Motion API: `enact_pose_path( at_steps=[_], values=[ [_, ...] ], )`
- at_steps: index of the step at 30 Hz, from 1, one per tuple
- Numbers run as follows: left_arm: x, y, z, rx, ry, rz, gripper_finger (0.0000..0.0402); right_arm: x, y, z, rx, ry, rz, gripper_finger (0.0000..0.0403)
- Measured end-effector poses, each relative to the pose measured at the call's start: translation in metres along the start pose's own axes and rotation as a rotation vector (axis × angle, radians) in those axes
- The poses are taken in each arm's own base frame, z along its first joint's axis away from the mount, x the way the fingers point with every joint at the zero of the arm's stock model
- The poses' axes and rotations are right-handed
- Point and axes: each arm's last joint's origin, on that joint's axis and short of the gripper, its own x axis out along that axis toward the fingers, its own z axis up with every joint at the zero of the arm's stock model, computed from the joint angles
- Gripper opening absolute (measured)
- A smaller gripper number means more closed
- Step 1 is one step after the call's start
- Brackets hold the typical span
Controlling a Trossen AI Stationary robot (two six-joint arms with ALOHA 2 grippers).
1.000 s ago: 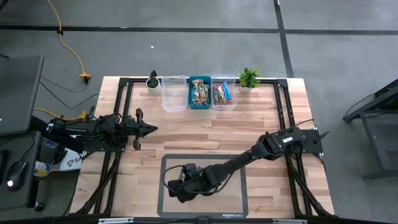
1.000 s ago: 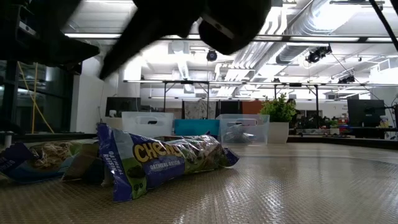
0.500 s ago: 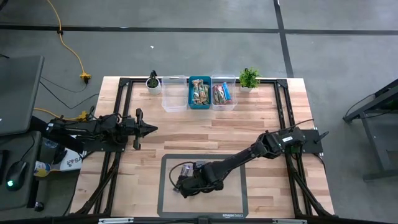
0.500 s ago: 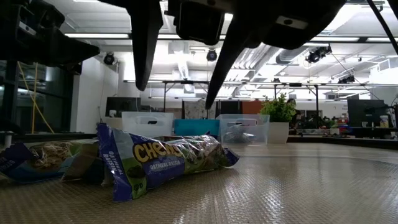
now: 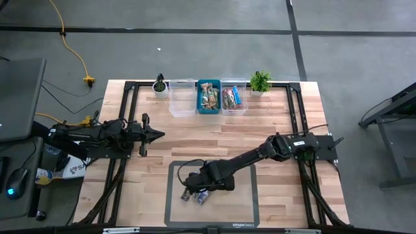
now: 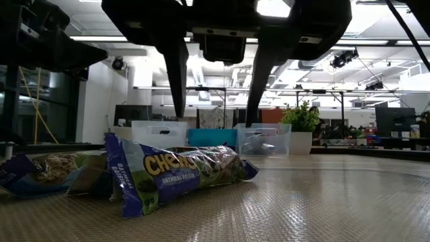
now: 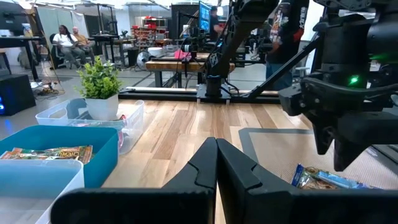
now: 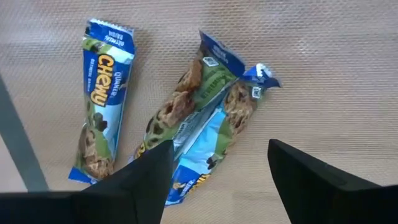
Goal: Pick and place Granola Bars by type
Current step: Put the blue granola bar into the left transparent bin
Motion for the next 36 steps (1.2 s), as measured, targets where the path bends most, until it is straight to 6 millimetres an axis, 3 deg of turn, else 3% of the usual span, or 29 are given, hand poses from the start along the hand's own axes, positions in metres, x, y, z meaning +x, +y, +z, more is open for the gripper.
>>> enact_pose_path(
  at_steps=[6,36],
  values=[
    [0.0,0.0,0.0,0.0,0.0,0.0,0.0001,0.001,0.0,0.0,0.016,0.01,-0.006,0.0245],
    [0.0,0.0,0.0,0.0,0.0,0.001,0.0001,0.052,0.0,-0.005,0.067,0.071,-0.116,0.0245]
  ],
)
